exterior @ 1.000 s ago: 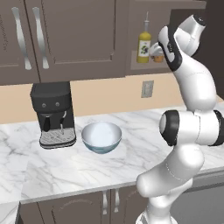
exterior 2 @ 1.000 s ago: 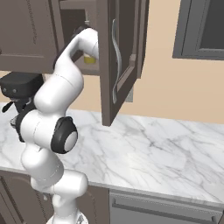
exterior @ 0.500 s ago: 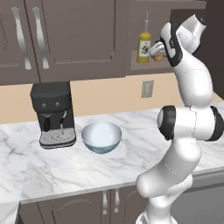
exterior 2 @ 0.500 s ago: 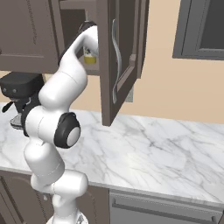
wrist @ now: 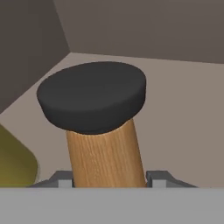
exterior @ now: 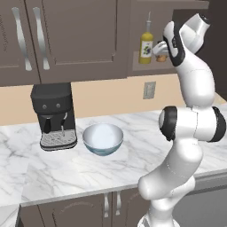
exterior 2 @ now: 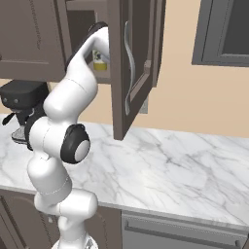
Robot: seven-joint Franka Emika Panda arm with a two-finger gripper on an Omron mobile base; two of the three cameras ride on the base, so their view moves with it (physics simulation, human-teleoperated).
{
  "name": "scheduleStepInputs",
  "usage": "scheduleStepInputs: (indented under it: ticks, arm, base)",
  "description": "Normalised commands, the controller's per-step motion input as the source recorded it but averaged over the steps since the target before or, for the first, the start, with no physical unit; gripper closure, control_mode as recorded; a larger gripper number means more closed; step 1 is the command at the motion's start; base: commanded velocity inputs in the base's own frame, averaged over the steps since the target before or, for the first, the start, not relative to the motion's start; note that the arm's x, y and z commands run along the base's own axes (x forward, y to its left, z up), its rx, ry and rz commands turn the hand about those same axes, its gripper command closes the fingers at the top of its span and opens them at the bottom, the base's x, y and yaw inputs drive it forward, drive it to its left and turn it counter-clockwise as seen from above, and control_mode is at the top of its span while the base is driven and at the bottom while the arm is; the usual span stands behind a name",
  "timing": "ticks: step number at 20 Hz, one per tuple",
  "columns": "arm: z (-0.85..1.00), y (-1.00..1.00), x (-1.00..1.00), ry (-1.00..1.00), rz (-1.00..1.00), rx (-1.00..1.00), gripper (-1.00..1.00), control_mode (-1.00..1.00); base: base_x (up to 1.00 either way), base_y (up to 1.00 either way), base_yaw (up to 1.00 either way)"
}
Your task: Retrieve the bottle and the shaker from the cabinet and place them next to the mixing bowl on the counter. Then add garlic from the fridge to the mixing bowl.
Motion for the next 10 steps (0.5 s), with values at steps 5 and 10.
scheduleStepInputs:
  ticks: [5, 10]
  arm:
    - [0.0, 0.02, -0.78, -0.07, 0.0, 0.0, 1.0, -1.0]
    - [0.0, 0.46, -1.0, -0.13, 0.03, 0.0, 1.0, -1.0]
  base:
    - [0.0, 0.0, 0.0]
    - [0.0, 0.0, 0.0]
